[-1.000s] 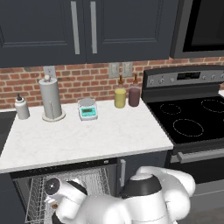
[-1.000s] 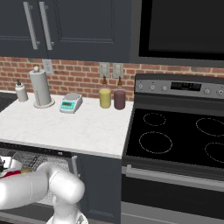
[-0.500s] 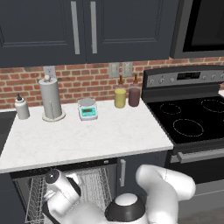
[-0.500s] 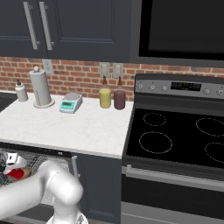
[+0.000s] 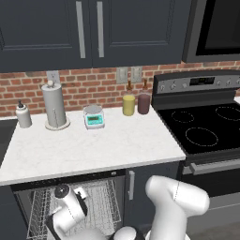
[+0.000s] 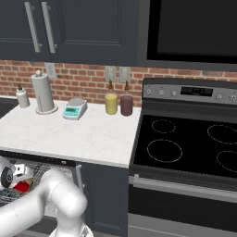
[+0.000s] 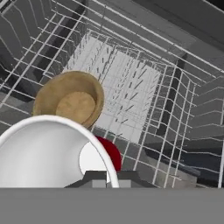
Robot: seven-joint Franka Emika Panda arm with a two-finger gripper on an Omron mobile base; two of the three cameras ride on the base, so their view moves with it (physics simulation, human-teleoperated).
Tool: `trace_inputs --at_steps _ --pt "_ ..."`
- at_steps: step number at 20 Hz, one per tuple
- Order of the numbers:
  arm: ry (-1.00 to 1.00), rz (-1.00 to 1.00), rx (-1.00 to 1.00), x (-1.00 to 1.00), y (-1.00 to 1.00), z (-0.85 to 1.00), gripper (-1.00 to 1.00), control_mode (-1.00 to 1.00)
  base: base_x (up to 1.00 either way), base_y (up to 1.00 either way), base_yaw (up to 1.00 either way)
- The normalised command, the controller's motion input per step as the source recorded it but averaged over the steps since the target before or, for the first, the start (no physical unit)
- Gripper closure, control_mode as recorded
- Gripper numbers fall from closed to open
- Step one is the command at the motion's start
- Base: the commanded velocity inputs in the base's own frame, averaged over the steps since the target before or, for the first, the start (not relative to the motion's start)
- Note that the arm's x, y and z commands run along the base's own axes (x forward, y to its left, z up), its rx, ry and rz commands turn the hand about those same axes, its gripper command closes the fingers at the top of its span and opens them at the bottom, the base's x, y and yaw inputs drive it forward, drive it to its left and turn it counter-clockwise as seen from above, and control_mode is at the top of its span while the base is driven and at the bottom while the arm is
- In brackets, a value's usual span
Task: Pick up the cup and bowl from the counter, place them in the dishwasher, and close the dishwasher door.
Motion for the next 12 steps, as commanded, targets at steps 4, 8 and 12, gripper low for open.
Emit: trace_inputs --at_steps 4,8,12 --pt "0.00 0.14 0.01 0.00 0.00 -0.51 1.00 -1.00 0.00 0.00 0.00" --pt "0.00 0.11 0.02 0.00 0.00 -0.52 1.00 -1.00 0.00 0.00 0.00" --pt "0.00 0.10 0.01 0.00 0.00 -0.66 1.00 -1.00 0.00 0.00 0.00"
